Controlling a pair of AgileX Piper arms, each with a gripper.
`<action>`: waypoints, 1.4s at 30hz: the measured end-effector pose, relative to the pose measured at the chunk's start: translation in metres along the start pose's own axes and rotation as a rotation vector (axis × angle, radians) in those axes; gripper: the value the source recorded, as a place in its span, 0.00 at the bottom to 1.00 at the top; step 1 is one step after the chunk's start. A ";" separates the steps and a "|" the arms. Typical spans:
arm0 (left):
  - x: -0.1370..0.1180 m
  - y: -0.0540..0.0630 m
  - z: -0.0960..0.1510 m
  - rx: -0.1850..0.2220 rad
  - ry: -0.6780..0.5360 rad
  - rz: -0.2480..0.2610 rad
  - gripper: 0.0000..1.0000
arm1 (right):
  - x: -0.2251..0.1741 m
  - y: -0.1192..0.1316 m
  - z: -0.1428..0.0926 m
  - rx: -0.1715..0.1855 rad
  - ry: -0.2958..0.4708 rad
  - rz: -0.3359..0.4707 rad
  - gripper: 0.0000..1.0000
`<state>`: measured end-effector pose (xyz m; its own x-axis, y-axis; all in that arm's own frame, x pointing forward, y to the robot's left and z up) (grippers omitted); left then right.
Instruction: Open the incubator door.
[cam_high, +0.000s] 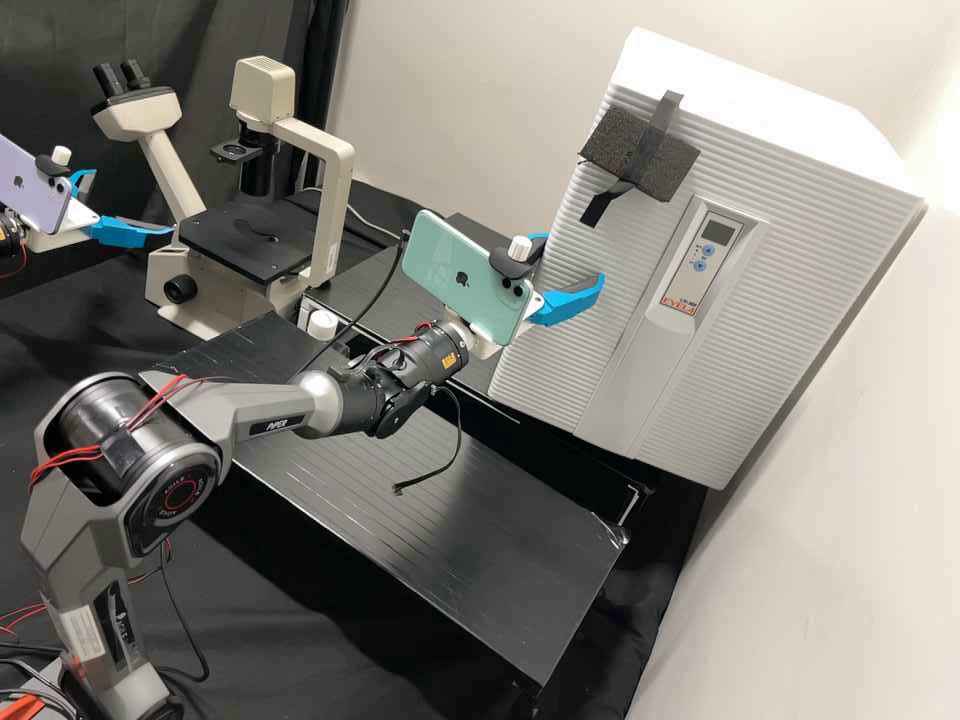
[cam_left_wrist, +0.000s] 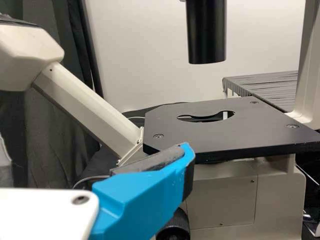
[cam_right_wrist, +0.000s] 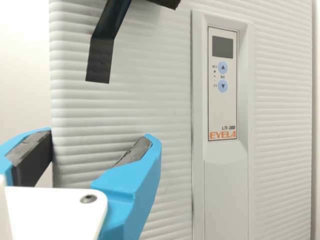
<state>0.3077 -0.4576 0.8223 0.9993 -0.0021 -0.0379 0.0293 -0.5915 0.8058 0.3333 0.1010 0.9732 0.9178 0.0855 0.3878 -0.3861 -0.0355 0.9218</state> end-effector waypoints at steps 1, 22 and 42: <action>0.000 0.000 0.000 0.000 0.000 0.000 1.00 | 0.000 0.000 0.000 -0.002 0.001 -0.001 0.00; 0.000 0.000 0.000 0.000 0.000 0.000 1.00 | -0.011 0.007 0.008 -0.053 0.018 -0.004 0.00; 0.000 0.000 0.000 0.000 0.000 0.000 1.00 | -0.032 0.036 0.016 0.041 0.004 0.108 1.00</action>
<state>0.3077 -0.4576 0.8223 0.9993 -0.0021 -0.0379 0.0293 -0.5915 0.8058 0.2915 0.0806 0.9939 0.8708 0.0829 0.4846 -0.4783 -0.0849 0.8741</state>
